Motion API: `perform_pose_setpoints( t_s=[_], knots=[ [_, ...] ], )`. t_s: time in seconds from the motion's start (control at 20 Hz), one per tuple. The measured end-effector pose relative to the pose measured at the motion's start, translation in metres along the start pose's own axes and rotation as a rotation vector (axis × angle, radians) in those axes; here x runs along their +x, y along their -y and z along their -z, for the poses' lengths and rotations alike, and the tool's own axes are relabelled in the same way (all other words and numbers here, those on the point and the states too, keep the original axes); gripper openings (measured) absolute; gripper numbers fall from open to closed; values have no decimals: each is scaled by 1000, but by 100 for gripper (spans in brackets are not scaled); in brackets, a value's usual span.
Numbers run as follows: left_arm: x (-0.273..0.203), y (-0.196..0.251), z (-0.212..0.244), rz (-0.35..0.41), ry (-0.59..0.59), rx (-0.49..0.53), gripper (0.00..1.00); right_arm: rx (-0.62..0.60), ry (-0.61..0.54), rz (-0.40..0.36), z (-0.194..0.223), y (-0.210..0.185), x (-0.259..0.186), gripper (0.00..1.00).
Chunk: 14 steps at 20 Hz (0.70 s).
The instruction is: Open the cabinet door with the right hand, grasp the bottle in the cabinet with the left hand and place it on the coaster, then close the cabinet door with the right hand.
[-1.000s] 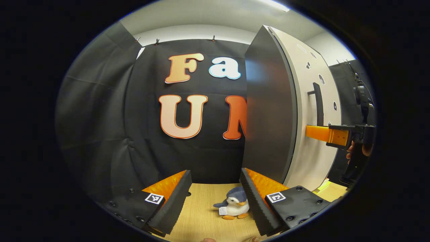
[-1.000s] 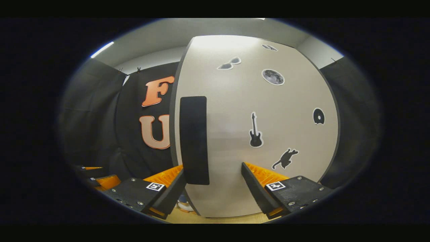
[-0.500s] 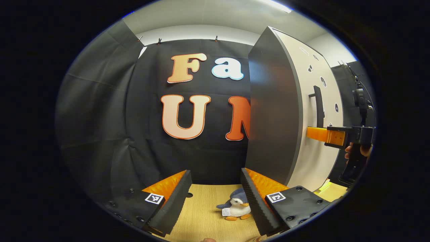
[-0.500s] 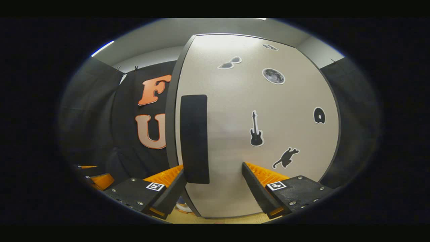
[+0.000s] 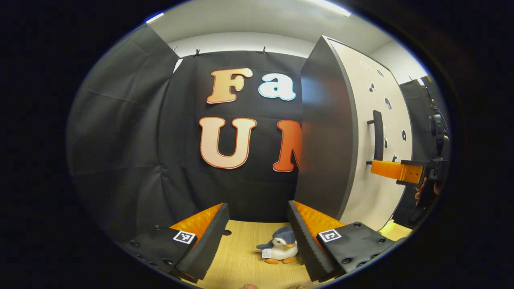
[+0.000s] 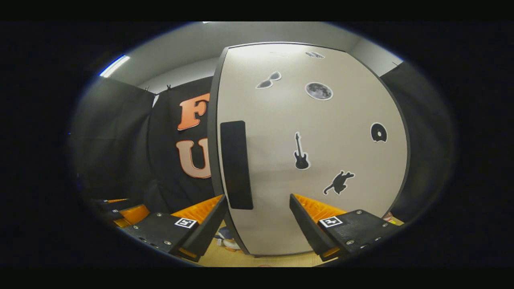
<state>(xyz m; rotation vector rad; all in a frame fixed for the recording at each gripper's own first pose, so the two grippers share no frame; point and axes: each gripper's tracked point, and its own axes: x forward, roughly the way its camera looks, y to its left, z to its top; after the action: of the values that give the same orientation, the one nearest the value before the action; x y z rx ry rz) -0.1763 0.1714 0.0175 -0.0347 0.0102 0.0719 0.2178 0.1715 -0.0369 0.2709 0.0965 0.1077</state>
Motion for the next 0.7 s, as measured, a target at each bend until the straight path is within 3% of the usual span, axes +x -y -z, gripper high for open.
perform_pose_setpoints(
  t_s=[0.7],
  knots=[
    [-53, 72, -9, -57, 4, -20, 95, -83, 15, -56, -9, 40, -97, 97]
  ],
)
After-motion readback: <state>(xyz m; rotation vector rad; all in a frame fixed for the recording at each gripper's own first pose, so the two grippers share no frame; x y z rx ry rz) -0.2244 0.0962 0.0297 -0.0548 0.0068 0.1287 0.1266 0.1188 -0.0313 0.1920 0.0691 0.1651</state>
